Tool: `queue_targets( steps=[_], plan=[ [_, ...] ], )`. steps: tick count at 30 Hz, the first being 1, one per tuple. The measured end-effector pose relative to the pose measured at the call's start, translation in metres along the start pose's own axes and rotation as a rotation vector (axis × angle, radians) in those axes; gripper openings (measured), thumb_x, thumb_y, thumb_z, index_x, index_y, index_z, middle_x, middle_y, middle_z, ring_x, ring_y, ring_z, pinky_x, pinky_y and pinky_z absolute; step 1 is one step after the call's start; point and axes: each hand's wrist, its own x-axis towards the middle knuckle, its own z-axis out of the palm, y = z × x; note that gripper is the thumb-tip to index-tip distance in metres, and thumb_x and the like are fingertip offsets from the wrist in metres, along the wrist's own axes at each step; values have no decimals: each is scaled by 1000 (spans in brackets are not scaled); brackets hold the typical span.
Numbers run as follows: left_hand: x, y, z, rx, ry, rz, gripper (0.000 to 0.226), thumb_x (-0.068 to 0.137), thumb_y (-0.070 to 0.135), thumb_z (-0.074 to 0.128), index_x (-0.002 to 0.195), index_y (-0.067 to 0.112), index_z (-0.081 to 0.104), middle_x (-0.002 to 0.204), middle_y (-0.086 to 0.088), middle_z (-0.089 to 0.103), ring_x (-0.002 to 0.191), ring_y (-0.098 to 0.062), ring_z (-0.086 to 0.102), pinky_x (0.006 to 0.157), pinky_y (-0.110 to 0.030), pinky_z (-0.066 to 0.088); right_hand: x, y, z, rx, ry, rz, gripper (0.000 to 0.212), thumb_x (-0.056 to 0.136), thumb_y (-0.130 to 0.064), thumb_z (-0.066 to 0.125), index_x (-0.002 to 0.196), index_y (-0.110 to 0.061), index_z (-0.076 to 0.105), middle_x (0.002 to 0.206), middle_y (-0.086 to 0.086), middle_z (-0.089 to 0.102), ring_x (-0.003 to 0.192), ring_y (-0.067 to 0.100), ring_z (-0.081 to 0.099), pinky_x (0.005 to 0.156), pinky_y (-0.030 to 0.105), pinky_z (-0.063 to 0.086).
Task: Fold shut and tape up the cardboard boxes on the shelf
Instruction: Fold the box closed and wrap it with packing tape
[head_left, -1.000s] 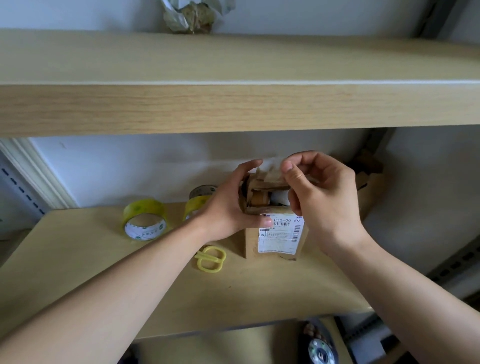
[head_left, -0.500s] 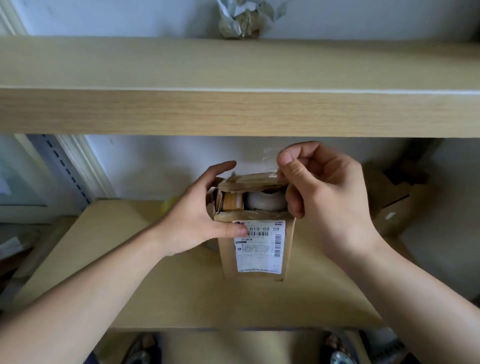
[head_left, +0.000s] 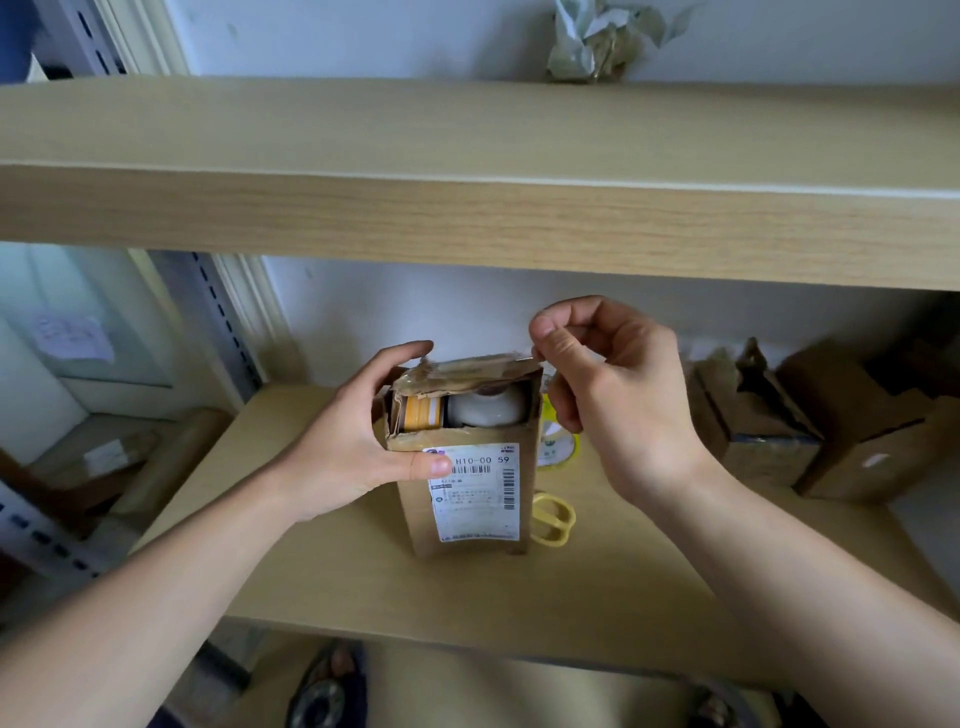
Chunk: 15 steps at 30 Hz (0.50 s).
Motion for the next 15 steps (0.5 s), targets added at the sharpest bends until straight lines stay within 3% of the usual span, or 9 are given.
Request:
queue_targets(
  steps=[4, 8, 12, 15],
  plan=[
    [-4, -6, -8, -5, 24, -17, 106, 55, 21, 99, 145, 43, 47, 134, 23, 61, 127, -5, 60, 105, -19, 47, 3, 5, 6, 14, -9, 21, 18, 98, -4, 66, 81, -10, 65, 67, -4, 60, 36, 13, 38, 39, 20, 29],
    [-6, -10, -19, -26, 23, -16, 109, 53, 22, 99, 145, 45, 46, 133, 15, 62, 125, -11, 63, 106, -27, 51, 5, 12, -2, -32, 17, 27, 14, 97, -9, 69, 83, -10, 67, 72, -3, 60, 40, 14, 40, 41, 22, 32],
    [-9, -14, -21, -50, 31, -8, 112, 50, 25, 99, 147, 42, 46, 139, 15, 59, 128, -10, 61, 104, -24, 51, 4, 25, -15, -107, 38, 48, 5, 95, -5, 70, 95, -10, 68, 84, 2, 62, 44, 7, 51, 42, 17, 40],
    [-12, -16, -23, -53, 42, -5, 110, 51, 16, 97, 146, 42, 47, 134, 20, 62, 125, -8, 62, 96, -17, 50, -4, 46, -20, -235, -6, 80, 22, 92, 1, 70, 107, -14, 68, 95, 3, 70, 49, 5, 58, 46, 17, 45]
  ],
)
